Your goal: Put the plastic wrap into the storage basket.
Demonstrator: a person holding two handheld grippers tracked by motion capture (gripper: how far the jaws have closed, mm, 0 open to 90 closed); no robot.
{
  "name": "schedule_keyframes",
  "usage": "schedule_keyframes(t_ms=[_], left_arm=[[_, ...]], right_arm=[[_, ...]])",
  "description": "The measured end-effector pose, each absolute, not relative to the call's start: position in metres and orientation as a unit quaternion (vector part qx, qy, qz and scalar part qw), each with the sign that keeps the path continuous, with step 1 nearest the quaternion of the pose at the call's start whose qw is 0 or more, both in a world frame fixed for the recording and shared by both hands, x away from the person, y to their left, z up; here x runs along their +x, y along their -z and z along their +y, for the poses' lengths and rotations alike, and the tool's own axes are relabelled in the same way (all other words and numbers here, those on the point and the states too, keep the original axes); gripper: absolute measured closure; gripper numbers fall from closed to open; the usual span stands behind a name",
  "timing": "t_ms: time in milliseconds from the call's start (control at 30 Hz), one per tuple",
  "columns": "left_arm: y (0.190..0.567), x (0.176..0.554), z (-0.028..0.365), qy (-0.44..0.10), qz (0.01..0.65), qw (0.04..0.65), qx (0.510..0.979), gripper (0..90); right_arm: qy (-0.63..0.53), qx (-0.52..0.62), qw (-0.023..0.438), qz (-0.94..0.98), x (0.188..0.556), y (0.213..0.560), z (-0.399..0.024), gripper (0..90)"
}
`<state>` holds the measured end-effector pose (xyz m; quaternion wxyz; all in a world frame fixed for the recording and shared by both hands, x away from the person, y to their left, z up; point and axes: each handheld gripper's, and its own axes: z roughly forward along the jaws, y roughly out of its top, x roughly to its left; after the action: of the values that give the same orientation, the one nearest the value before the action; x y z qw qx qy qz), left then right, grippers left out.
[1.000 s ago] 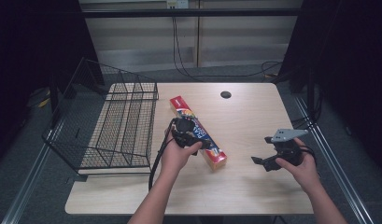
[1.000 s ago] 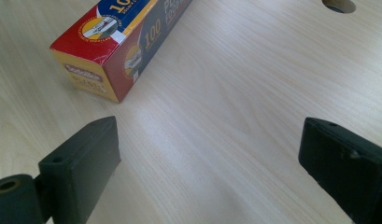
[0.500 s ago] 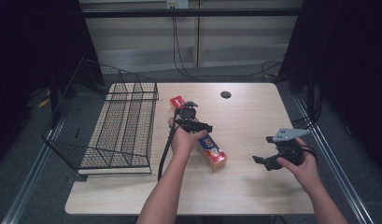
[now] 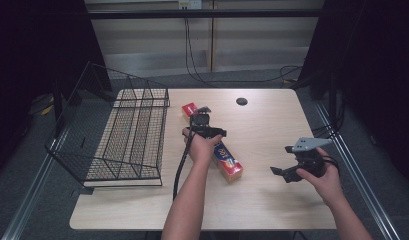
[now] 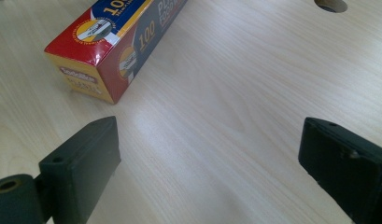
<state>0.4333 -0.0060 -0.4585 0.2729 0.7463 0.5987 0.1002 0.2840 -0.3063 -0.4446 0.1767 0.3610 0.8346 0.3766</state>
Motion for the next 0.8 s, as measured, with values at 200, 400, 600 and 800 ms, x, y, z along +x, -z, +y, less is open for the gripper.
schedule_keyframes(t_ms=[200,400,600,800], left_arm=[[0.464,0.435,-0.009,-0.098,0.608,0.258,0.745,5.9],[0.463,0.436,-0.009,-0.059,0.63,0.251,0.733,13.2],[0.455,0.433,-0.004,-0.048,0.634,0.224,0.739,27.7],[0.45,0.431,0.006,-0.05,0.631,0.209,0.745,37.4]], right_arm=[[-0.38,0.363,0.175,0.833,0.284,0.445,-0.308,5.2],[-0.38,0.361,0.173,0.834,0.284,0.446,-0.308,5.2],[-0.381,0.362,0.175,0.833,0.284,0.445,-0.307,5.2],[-0.381,0.36,0.176,0.833,0.283,0.445,-0.305,5.2]])
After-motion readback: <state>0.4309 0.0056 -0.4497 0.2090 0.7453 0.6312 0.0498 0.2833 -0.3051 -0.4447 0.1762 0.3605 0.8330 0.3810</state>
